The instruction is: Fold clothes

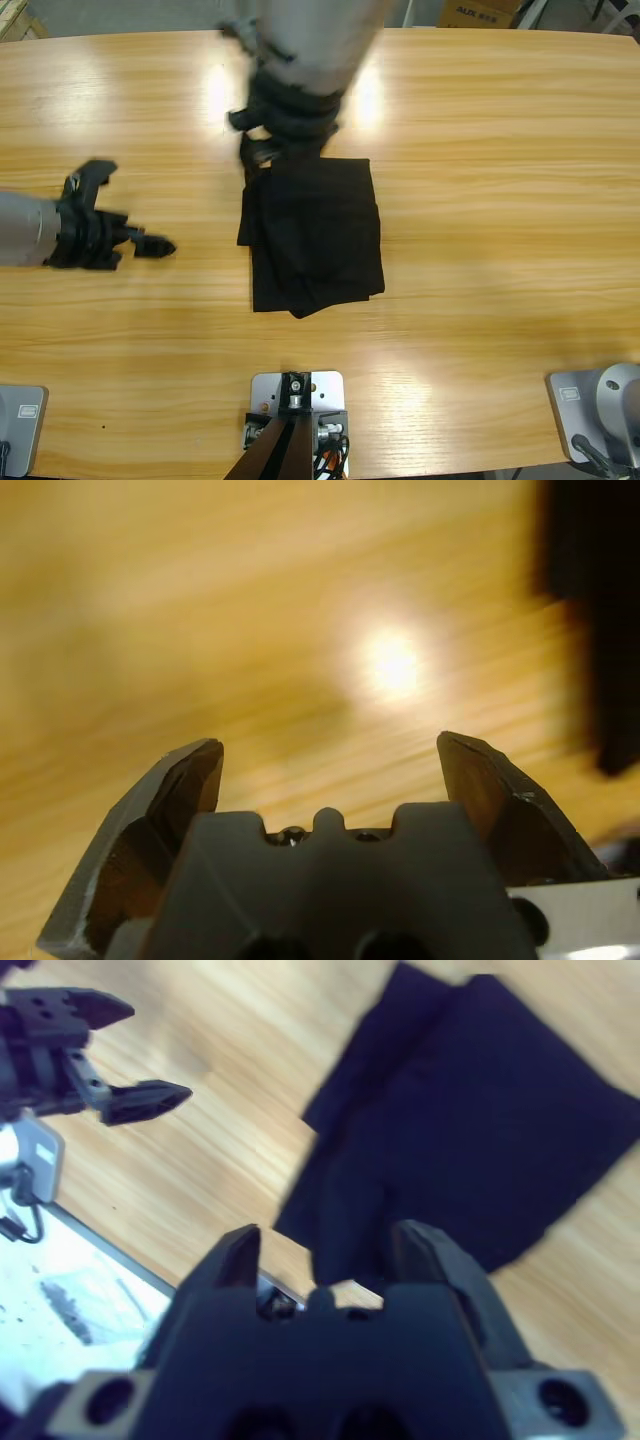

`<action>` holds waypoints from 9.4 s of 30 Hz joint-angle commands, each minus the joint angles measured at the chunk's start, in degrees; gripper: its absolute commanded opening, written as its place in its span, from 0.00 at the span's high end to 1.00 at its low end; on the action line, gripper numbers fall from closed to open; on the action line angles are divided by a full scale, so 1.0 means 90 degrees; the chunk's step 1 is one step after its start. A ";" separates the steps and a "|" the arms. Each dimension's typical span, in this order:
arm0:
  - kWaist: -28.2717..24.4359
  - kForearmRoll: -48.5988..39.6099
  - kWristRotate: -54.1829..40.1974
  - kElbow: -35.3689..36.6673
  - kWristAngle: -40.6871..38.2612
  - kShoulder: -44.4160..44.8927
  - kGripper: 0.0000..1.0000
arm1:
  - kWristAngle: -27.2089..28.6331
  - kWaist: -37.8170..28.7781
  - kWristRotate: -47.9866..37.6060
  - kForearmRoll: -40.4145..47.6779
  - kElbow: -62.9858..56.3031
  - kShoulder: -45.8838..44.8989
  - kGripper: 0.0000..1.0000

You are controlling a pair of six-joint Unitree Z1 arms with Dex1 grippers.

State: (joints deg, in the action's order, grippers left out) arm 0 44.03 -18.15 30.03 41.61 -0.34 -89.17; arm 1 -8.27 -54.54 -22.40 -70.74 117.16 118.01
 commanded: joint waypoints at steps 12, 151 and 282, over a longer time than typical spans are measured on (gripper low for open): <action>0.1280 -0.0288 0.0848 0.2906 -0.1009 -0.1945 1.00 | -0.3129 0.3160 0.0936 0.6074 -0.6990 -0.1893 1.00; -0.0321 0.0077 0.0598 0.1432 -0.1487 -0.0531 1.00 | -0.0588 0.0631 -0.0894 0.7357 -0.9053 -0.3860 0.00; -0.3392 -0.3565 -0.3359 0.2334 -0.1292 0.1342 0.08 | 0.1778 0.0476 -0.0411 0.2965 -0.7803 -0.5680 0.00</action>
State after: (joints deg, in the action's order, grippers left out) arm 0 5.35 -64.77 -0.92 98.12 -8.94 -101.72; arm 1 4.44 -52.11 -29.81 -43.76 46.74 68.12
